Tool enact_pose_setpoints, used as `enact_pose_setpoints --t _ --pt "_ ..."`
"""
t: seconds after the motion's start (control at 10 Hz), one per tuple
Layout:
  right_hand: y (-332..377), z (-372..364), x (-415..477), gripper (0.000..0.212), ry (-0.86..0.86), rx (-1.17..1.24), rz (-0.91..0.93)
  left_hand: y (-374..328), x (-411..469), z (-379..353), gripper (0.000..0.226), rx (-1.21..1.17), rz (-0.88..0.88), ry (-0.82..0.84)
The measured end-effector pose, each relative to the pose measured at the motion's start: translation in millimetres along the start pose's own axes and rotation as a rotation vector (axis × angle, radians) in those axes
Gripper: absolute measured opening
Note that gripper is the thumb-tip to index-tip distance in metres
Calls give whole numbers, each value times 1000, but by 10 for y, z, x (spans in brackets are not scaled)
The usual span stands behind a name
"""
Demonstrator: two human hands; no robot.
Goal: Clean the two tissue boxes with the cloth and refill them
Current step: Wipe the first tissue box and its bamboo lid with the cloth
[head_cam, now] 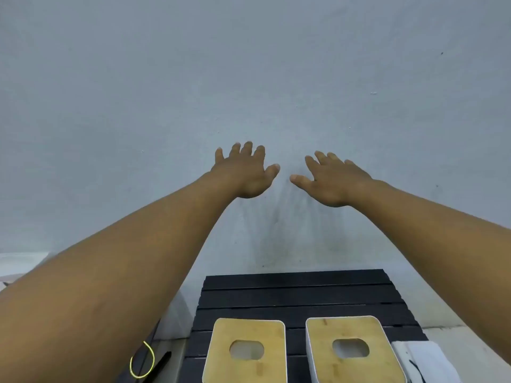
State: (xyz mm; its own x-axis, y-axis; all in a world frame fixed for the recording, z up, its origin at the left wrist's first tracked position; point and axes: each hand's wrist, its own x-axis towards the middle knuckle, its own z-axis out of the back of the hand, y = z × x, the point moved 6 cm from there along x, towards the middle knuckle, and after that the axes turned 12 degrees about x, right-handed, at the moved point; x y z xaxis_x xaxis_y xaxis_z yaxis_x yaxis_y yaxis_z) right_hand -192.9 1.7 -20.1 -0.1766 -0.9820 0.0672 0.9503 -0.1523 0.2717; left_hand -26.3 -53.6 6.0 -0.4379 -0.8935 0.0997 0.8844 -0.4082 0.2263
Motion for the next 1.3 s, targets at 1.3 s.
enact_pose_setpoints --t 1.3 --pt "-290 -1132 -3507 50 26 147 -31 -943 -3546 -1147 48 -195 -77 134"
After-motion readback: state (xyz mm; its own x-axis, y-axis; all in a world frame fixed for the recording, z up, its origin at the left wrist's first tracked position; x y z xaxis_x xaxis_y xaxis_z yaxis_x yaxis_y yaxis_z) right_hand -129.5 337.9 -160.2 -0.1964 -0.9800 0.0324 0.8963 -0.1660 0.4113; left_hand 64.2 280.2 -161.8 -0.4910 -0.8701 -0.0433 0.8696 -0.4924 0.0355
